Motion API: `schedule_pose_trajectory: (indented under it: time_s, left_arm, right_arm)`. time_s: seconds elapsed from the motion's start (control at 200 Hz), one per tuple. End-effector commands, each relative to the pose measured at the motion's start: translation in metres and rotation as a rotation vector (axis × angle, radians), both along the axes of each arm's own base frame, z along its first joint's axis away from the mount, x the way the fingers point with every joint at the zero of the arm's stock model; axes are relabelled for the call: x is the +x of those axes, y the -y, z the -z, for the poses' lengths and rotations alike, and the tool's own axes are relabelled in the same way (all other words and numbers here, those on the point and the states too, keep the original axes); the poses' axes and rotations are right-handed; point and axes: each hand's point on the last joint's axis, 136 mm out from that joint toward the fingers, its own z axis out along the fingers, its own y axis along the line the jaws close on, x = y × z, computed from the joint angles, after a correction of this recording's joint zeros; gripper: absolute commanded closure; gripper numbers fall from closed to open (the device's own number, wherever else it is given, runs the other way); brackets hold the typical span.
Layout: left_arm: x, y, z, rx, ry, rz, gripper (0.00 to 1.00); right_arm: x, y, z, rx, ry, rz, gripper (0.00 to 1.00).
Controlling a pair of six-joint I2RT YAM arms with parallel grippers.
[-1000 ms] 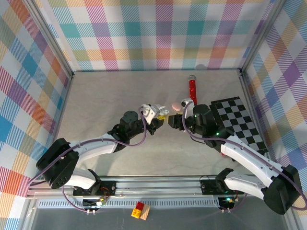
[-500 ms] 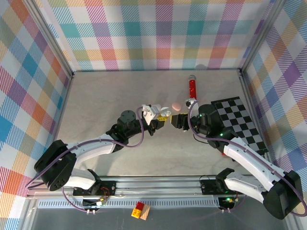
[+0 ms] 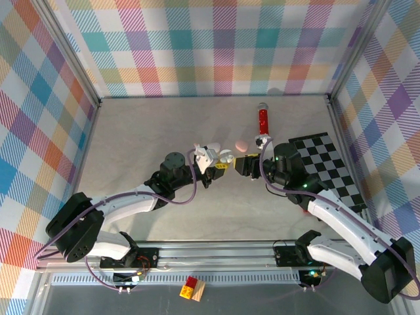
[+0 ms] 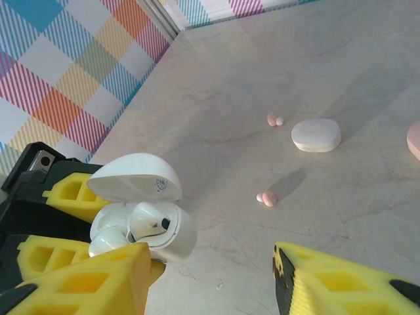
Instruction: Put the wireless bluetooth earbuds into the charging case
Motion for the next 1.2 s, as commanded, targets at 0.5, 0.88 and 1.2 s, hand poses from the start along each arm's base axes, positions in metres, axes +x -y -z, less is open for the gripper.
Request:
schedule_pose_trajectory:
  time_s: [0.5, 0.88, 1.2]
  left_arm:
    - [-0.005, 0.002, -0.014, -0.036, 0.038, 0.048, 0.88]
    - [-0.004, 0.005, -0.013, -0.035, 0.032, 0.055, 0.88]
    - [-0.006, 0.005, -0.015, -0.041, 0.037, 0.067, 0.88]
  right_arm:
    - [-0.011, -0.019, -0.010, 0.039, 0.022, -0.146, 0.45]
    - [-0.008, -0.026, -0.011, 0.053, 0.020, -0.167, 0.44]
    - [-0.007, -0.013, -0.013, 0.034, 0.055, -0.105, 0.42]
